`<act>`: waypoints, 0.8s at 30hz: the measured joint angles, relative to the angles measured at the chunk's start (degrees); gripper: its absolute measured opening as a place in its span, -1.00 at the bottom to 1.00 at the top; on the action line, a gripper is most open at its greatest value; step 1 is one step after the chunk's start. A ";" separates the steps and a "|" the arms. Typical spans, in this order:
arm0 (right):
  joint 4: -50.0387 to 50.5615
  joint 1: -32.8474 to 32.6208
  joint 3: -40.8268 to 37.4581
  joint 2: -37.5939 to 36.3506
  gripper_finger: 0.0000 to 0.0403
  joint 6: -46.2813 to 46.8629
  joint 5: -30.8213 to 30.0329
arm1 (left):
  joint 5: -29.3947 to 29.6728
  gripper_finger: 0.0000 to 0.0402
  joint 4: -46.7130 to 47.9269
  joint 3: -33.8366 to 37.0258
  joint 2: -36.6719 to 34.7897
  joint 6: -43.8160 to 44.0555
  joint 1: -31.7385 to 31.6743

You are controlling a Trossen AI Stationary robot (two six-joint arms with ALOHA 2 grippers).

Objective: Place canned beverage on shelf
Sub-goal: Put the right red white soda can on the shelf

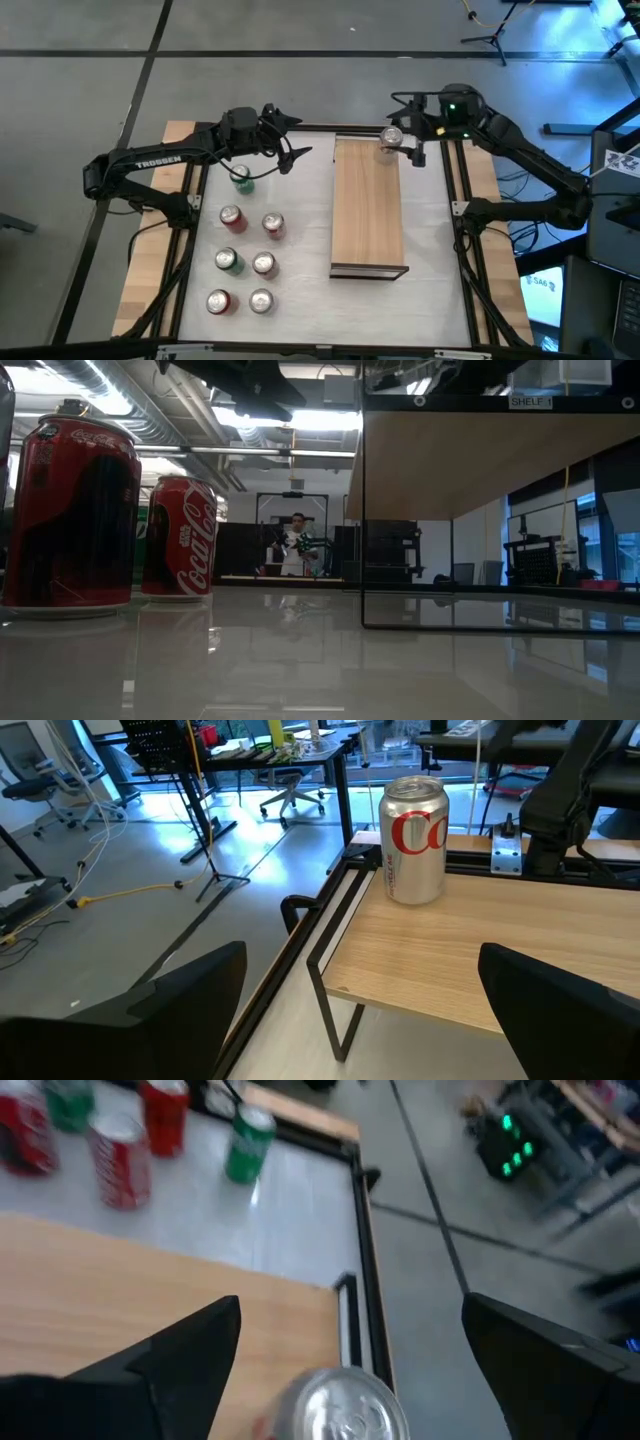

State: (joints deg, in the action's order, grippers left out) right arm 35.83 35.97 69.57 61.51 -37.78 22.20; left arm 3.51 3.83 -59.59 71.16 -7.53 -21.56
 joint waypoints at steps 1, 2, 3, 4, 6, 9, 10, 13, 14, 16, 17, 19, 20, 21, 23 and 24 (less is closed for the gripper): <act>0.01 0.00 0.01 -0.69 0.86 0.00 1.58 | 0.00 0.94 -0.01 0.00 0.00 0.00 0.00; 0.02 0.00 0.01 -1.33 0.86 0.00 3.54 | -0.04 0.94 -0.01 -0.01 0.00 0.04 0.00; 0.03 0.00 0.01 -1.94 0.86 0.00 5.65 | -0.32 0.94 -0.01 0.00 0.00 0.33 0.05; 0.11 0.00 0.01 -2.58 0.86 0.01 7.91 | -1.15 0.94 -0.04 0.00 0.00 0.97 0.19; 0.24 0.00 0.01 -3.72 0.86 1.20 12.98 | -3.64 0.94 -0.28 0.00 0.00 1.33 0.46; 0.22 0.00 0.04 -4.97 0.86 5.68 20.71 | -6.24 0.94 -0.67 0.00 0.00 1.98 2.03; 0.27 0.00 0.05 -5.22 0.86 7.59 23.06 | -6.13 0.94 -0.66 0.00 0.00 2.70 2.76; 0.33 0.00 0.06 -5.54 0.86 13.25 28.47 | -4.58 0.94 -0.58 0.00 0.00 5.63 5.59; 0.42 0.00 0.06 -5.54 0.86 14.75 29.29 | -4.03 0.94 -0.48 -0.03 0.00 6.62 6.60; 1.19 0.00 0.06 -5.54 0.86 16.75 29.92 | -3.54 0.94 0.79 -0.64 0.00 8.15 8.76; 1.81 0.00 0.06 -5.54 0.86 17.17 29.91 | -3.05 0.94 1.65 -1.29 0.00 8.90 9.93; 2.91 0.00 0.06 -5.44 0.86 18.06 29.93 | -0.67 0.94 3.85 -2.89 0.00 10.57 12.36; 3.40 0.00 0.06 -5.42 0.86 18.20 29.92 | 0.90 0.94 5.04 -3.64 -0.04 11.64 13.58; 3.97 0.00 0.06 -5.41 0.86 18.30 29.90 | 2.64 0.94 6.40 -4.30 -0.04 12.99 14.78; 5.27 0.00 0.06 -5.41 0.86 18.30 29.92 | 6.12 0.94 10.12 -5.85 -0.02 16.68 17.02; 5.80 0.00 0.06 -5.41 0.86 18.30 29.92 | 7.54 0.94 12.50 -6.91 0.00 18.81 18.10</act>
State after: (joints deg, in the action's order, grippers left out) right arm 41.63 35.97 69.63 56.10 -19.49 52.12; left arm 11.05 16.33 -66.50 71.15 11.28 -3.46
